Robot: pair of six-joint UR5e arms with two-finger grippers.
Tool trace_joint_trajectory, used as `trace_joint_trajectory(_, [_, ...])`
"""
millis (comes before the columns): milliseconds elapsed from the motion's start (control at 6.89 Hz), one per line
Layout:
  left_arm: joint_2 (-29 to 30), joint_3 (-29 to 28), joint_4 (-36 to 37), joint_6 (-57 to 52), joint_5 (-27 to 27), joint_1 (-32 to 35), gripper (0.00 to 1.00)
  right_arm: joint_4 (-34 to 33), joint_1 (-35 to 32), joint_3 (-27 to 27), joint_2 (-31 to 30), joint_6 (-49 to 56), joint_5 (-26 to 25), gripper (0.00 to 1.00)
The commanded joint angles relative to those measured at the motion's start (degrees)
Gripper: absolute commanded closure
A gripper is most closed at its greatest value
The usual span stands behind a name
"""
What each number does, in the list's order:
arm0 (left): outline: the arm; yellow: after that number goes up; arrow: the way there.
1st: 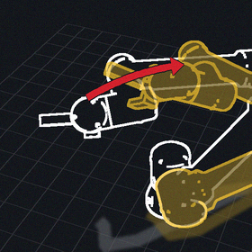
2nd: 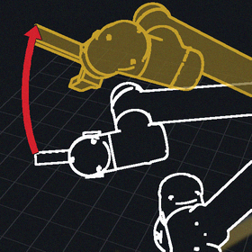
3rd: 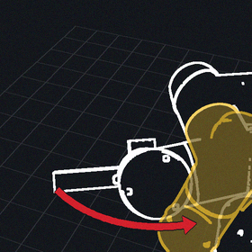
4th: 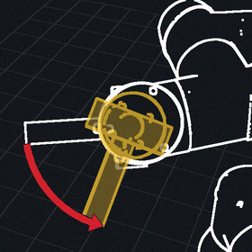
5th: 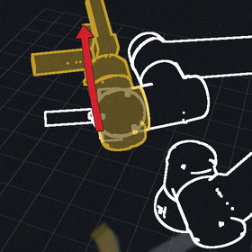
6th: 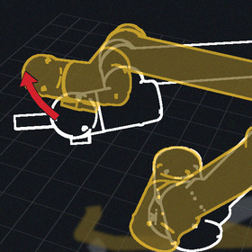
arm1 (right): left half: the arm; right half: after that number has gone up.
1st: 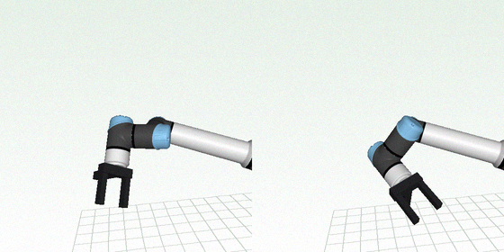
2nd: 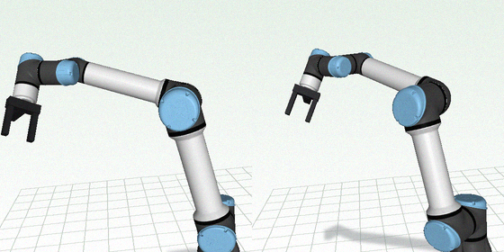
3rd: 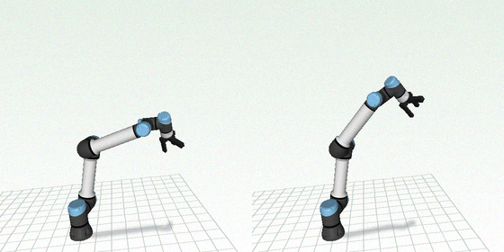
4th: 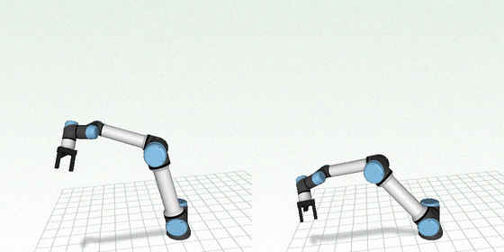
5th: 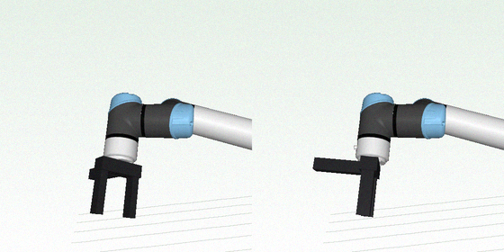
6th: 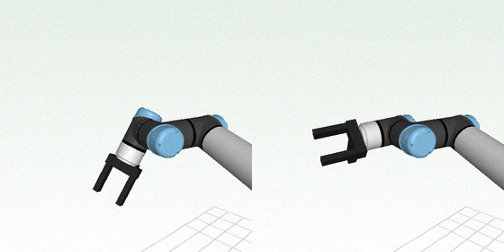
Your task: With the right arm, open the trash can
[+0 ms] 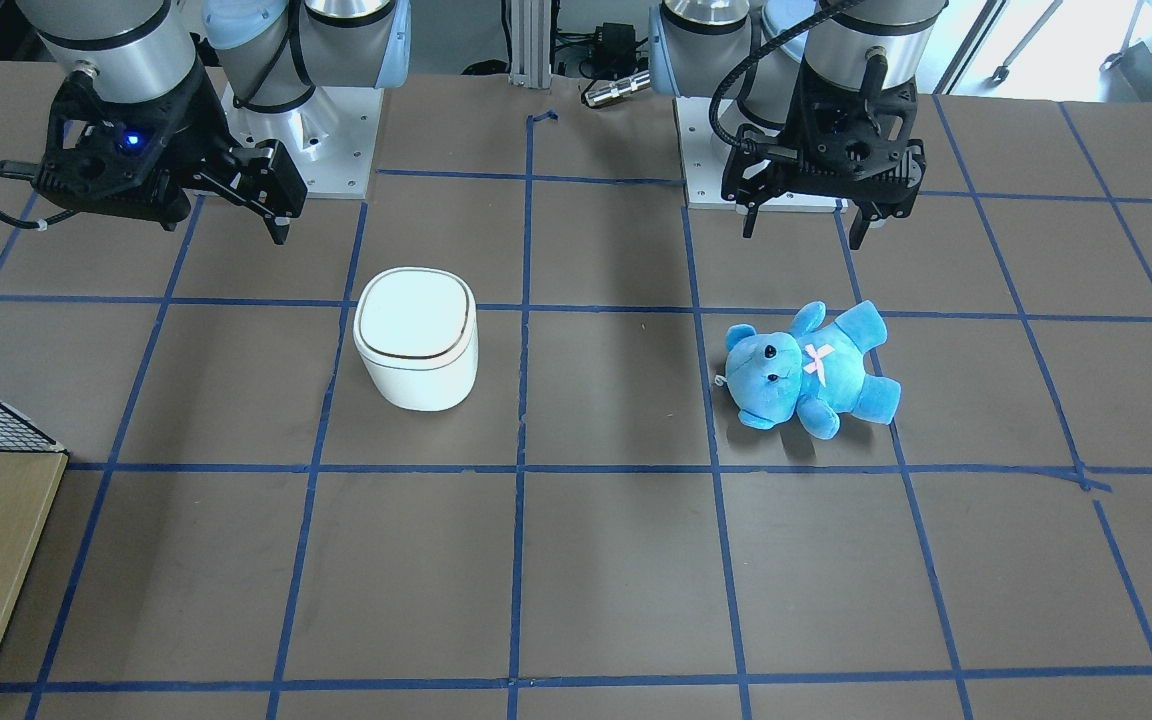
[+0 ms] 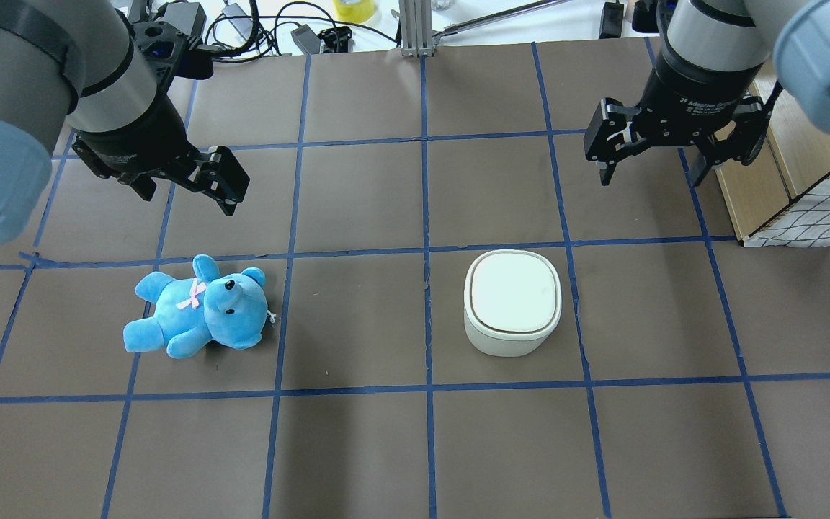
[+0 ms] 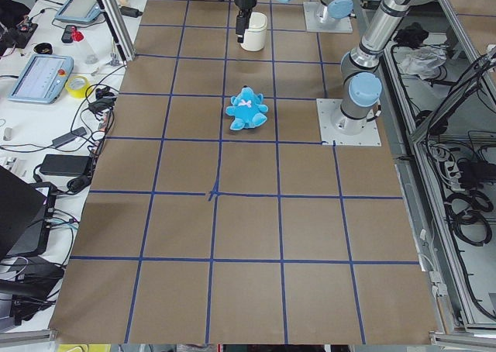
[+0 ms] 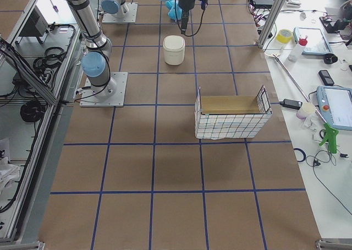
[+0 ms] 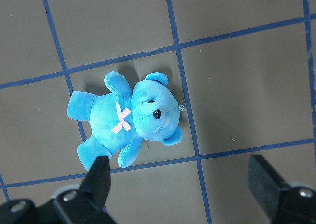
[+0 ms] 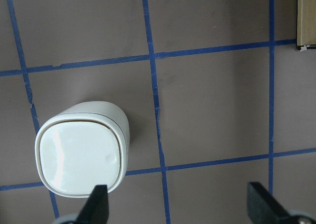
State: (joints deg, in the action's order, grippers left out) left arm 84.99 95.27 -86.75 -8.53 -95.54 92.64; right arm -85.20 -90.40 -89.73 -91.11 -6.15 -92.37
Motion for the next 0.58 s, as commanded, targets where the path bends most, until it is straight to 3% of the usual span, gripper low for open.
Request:
trace_joint_trajectory(0, [0.0, 0.0, 0.0, 0.0, 0.0, 0.0, 0.00, 0.0, 0.1, 0.0, 0.0, 0.0, 0.0, 0.00])
trace_joint_trajectory(435, [0.0, 0.0, 0.0, 0.0, 0.0, 0.0, 0.00, -0.2, 0.1, 0.1, -0.1, 0.1, 0.2, 0.00])
